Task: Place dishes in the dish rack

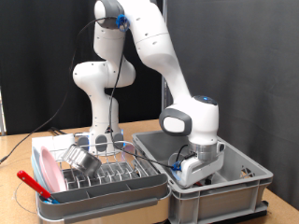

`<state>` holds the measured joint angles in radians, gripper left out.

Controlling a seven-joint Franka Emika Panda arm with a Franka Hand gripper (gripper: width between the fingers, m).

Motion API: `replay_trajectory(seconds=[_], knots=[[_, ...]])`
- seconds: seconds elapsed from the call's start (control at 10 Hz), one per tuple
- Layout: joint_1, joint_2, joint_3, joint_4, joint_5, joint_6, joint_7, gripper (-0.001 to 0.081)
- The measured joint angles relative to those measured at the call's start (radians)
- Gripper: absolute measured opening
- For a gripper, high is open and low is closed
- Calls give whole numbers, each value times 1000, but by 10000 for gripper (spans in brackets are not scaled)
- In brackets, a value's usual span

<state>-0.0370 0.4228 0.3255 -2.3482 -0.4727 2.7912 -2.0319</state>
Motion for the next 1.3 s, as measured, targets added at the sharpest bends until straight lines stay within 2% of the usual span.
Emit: replay_trajectory(seconds=[0.4, 0.5, 0.6, 0.7, 0.8, 0.9, 1.0, 1.1, 1.3], knots=[[7, 2, -11, 9, 0, 0, 14, 803], [6, 4, -14, 12, 1, 0, 14, 683], [3, 5, -14, 15, 3, 0, 14, 529], [0, 6, -14, 16, 5, 0, 13, 529], [-4, 7, -12, 17, 13, -1, 8, 344], [-15, 7, -3, 17, 30, -2, -8, 344], [-36, 7, 18, 17, 60, -4, -39, 161], [-69, 7, 54, 17, 105, -7, -85, 76], [-152, -8, 146, 15, 208, -27, -190, 77]])
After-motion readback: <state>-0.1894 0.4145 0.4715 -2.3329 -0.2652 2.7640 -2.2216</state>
